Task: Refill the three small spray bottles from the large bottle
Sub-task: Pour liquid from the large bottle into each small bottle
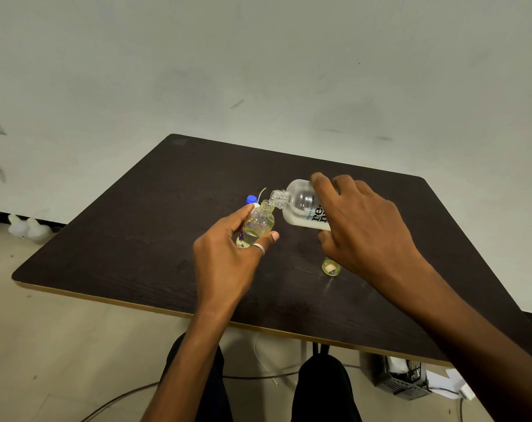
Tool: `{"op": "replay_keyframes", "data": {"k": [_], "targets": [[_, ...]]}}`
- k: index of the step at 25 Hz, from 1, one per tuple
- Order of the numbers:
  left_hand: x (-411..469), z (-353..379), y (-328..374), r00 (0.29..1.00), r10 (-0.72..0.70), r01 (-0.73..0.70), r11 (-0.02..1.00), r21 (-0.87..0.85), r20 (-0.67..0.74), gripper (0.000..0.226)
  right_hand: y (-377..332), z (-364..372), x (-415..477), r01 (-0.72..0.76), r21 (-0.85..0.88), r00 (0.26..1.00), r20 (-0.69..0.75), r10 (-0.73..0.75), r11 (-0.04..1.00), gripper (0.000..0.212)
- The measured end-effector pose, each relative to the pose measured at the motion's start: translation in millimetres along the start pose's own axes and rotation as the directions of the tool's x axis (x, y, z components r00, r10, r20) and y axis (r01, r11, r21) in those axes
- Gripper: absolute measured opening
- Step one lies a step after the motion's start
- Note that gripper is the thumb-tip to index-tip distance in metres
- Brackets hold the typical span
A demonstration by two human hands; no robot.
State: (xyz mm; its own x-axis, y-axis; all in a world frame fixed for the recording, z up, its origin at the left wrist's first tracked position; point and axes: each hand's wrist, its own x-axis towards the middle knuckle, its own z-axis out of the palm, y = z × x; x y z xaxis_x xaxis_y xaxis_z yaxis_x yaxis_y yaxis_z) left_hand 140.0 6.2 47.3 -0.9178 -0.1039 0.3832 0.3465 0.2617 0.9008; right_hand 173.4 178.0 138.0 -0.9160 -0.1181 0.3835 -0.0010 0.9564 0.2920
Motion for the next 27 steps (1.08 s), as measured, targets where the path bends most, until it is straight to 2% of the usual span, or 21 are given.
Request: {"op": "replay_keyframes", "data": {"k": [27], "targets": [[1.1, 0.7, -0.3, 1.000, 0.005, -0.005, 1.000, 0.004, -0.016, 0.060, 0.5, 1.0, 1.8, 0.007, -0.014, 1.000, -0.003, -0.007, 1.000, 0.078]]}}
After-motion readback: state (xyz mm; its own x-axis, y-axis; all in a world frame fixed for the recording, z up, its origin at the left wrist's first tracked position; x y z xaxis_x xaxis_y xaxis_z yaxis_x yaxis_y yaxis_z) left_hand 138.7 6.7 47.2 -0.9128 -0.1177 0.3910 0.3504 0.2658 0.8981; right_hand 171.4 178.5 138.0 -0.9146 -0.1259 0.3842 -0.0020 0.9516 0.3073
